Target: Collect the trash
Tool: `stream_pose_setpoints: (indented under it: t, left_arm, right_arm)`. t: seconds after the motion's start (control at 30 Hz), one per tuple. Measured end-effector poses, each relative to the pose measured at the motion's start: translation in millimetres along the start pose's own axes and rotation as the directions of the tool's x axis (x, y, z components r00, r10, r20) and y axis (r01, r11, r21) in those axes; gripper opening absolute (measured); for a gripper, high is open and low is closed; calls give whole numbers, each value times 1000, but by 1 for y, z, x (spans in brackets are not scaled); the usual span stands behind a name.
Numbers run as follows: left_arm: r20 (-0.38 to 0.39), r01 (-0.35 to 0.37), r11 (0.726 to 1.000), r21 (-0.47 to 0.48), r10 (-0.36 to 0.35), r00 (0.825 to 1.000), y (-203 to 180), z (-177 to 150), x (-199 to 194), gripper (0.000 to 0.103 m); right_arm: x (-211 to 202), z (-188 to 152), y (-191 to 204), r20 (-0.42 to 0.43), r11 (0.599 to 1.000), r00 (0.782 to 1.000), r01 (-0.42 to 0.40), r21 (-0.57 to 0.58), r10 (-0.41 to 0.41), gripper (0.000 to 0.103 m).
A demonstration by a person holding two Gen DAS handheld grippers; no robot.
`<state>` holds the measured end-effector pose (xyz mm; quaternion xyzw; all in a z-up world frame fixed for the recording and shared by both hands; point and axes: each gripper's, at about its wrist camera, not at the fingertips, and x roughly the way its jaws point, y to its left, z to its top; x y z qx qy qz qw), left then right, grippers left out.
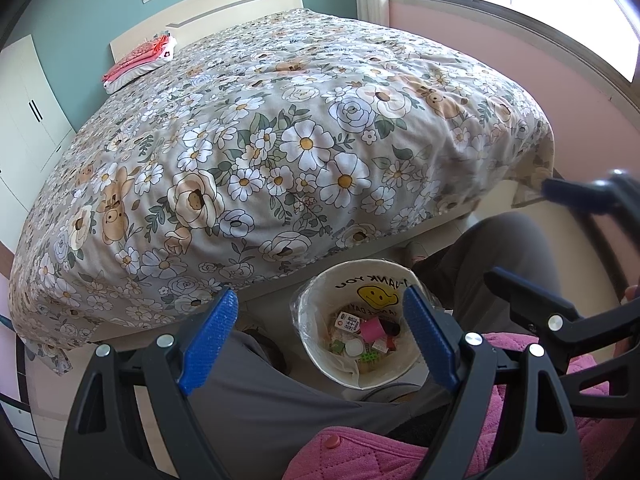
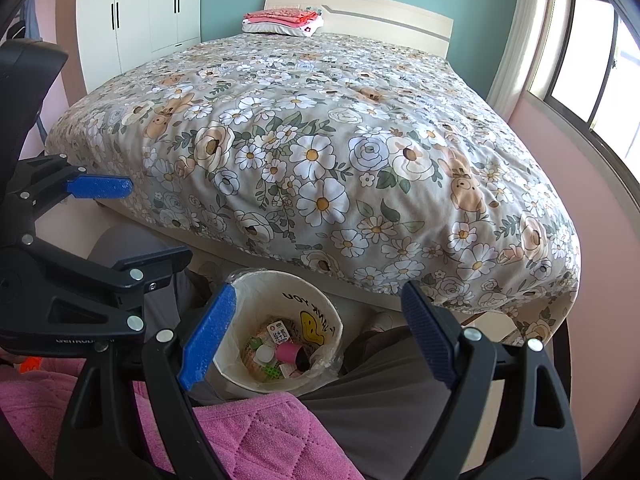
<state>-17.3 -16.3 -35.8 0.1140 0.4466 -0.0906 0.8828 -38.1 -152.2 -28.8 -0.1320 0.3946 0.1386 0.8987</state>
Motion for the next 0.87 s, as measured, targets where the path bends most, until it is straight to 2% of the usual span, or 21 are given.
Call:
stream_pose_setpoints:
  t: [0.23, 0.43, 0.87]
  left_arm:
    - [-6, -2, 1000, 3, 2, 1000, 0, 1, 3, 91]
    - [21, 33, 999, -32, -32, 999, 6, 0, 2, 91]
    - [-12, -31, 999, -10, 31, 999, -1, -1, 3, 91]
  right_arm:
    - [1, 1, -1, -1, 1000, 1000, -1, 5, 1, 84]
    - [0, 0, -3, 10, 1000, 1000, -7, 17, 7, 84]
    - [1, 0, -1, 2, 1000, 1000, -6, 10, 6, 84]
